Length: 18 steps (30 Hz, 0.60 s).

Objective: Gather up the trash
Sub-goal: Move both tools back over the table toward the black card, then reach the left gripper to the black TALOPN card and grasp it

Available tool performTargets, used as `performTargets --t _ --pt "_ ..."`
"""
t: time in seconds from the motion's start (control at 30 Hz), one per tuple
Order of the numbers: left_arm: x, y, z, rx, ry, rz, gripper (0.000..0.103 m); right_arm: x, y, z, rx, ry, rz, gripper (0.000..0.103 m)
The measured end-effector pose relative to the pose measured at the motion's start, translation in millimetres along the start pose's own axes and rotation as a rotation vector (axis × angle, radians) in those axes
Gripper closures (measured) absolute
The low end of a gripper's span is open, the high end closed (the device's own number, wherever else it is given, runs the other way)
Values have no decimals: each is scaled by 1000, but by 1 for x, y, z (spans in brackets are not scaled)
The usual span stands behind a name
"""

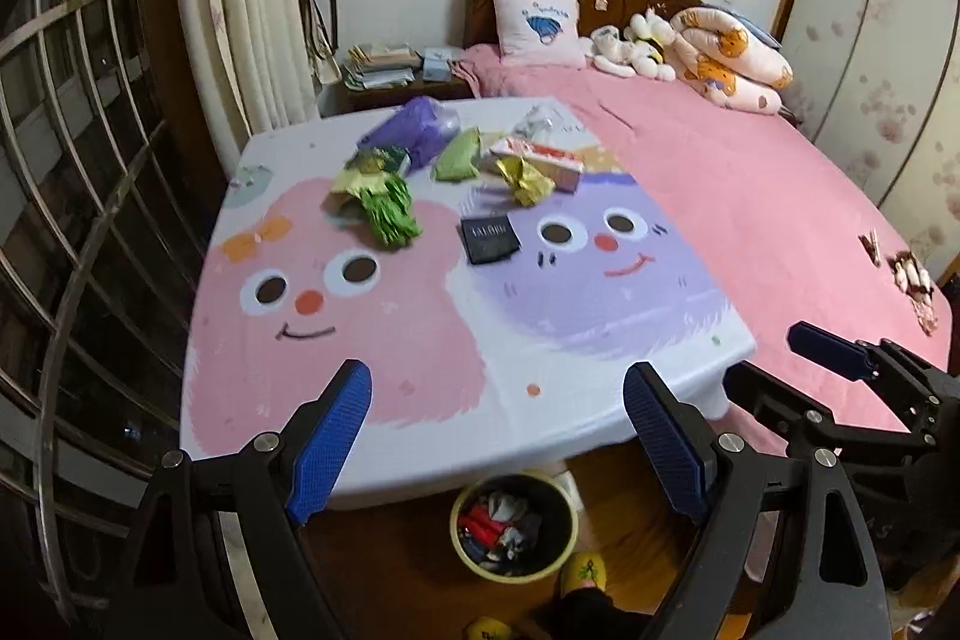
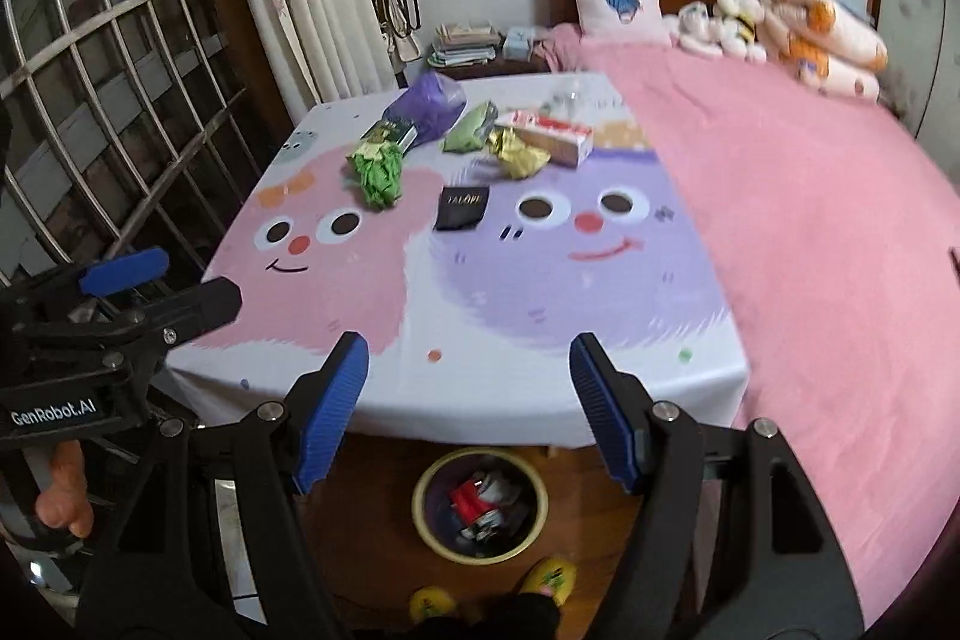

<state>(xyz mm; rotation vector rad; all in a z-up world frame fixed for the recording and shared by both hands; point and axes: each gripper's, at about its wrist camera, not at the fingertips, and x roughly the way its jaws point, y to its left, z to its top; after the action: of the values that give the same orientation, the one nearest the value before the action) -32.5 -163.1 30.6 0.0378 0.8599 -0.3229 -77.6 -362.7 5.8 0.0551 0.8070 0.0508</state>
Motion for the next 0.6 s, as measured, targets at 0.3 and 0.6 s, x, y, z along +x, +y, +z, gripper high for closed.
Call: performTargets --t 0.3,0.6 --pt "34 4 37 -40 31 14 15 25 -20 35 -58 -24 -63 36" --pt "146 7 89 -170 147 38 15 124 -79 88 -101 28 26 37"
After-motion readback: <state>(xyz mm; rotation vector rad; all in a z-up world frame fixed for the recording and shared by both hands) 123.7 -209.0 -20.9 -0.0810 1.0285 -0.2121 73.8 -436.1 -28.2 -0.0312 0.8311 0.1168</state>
